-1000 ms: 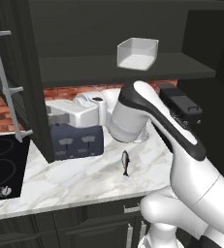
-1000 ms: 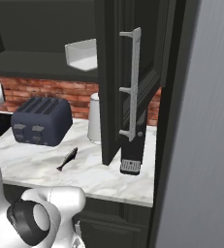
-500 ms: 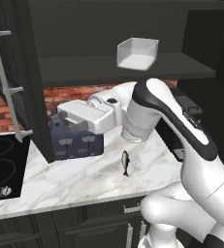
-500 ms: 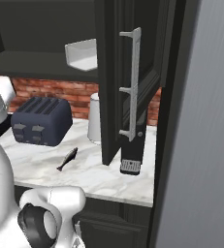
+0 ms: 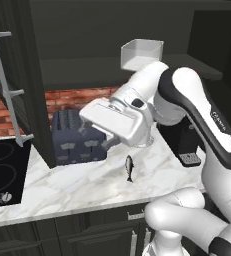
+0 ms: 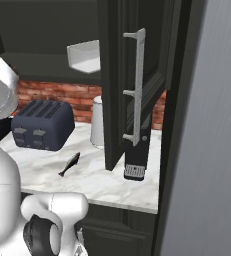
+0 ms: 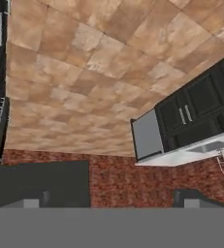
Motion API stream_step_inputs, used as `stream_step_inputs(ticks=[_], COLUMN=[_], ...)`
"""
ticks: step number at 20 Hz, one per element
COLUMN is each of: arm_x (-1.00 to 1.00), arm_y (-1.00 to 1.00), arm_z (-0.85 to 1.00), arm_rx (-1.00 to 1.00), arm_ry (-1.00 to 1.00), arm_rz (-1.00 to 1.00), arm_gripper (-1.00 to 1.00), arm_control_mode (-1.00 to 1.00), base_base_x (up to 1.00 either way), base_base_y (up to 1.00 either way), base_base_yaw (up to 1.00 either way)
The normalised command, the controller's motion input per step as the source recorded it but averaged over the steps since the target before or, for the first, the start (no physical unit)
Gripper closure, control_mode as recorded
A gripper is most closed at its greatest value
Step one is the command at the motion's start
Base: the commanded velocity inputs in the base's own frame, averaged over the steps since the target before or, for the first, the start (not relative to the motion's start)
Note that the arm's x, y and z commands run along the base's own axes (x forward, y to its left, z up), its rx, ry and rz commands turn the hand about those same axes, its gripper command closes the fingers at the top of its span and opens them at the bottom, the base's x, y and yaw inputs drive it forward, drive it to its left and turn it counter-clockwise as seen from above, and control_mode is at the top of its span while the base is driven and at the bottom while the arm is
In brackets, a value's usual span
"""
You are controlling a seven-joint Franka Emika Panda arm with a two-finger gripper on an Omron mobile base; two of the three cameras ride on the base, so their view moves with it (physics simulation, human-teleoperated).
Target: Retrieve the tupperware from the cabinet, then place the raw meat into the tupperware to avoid contamination.
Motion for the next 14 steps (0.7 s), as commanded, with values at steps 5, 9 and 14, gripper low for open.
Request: stream_step_inputs(ticks=[5, 9, 14], arm_x=[-0.2, -0.28, -0.06], arm_y=[-0.4, -0.54, -0.81], arm_z=[-0.03, -0.29, -0.54], arm_rx=[-0.41, -0.37, -0.19], arm_ry=[-0.25, -0.29, -0.22], arm_rz=[0.11, 0.1, 0.1], arm_gripper=[-1.0, -1.0, -1.0], arm_control_mode=[-1.0, -1.0, -1.0], base_base_x=[0.0, 0.0, 0.0], base_base_y=[0.0, 0.0, 0.0], base_base_yaw=[0.0, 0.0, 0.0])
